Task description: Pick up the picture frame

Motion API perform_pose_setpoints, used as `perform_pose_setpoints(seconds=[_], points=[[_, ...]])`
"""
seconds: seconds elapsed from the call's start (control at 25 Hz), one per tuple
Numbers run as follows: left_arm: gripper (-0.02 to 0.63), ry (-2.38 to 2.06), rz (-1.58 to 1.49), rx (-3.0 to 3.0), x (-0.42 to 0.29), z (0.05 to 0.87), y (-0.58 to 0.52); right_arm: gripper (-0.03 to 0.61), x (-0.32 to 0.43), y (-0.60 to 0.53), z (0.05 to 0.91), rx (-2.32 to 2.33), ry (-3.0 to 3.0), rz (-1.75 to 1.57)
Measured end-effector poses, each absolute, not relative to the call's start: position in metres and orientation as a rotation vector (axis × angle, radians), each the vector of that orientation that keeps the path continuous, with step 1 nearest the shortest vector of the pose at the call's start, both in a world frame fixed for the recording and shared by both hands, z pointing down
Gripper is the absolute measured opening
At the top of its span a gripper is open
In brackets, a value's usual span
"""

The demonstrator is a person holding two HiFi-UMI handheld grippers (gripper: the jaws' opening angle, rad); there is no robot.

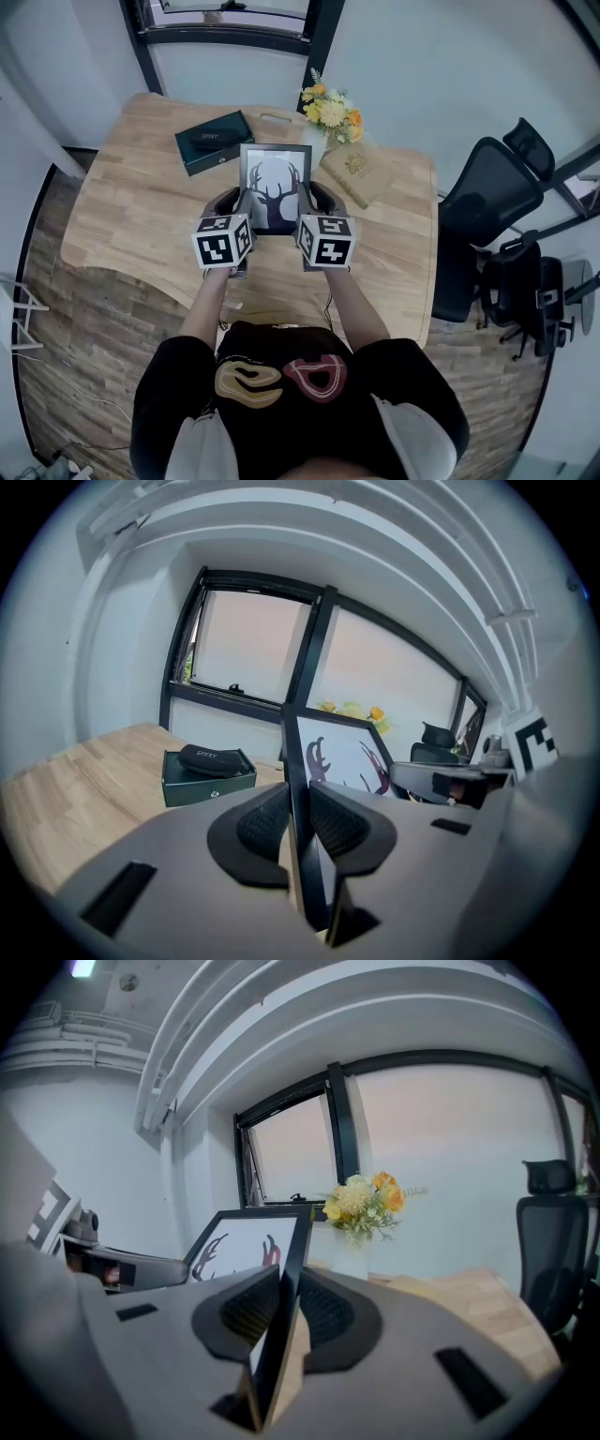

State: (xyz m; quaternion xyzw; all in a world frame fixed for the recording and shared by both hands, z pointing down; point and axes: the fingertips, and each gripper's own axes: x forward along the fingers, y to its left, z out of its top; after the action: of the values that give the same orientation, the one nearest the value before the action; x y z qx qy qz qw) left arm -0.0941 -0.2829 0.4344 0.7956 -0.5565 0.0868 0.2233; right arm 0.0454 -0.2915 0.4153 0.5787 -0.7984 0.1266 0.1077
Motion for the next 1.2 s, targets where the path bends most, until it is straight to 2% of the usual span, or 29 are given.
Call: perform_pose_setpoints(seconds=[1.2], points=[[0.081,-1.528,0.055,2.319,-0.075,0.373,-0.196,0.075,0.067,-0.201,0.354,1.739,-2.504,0.273]])
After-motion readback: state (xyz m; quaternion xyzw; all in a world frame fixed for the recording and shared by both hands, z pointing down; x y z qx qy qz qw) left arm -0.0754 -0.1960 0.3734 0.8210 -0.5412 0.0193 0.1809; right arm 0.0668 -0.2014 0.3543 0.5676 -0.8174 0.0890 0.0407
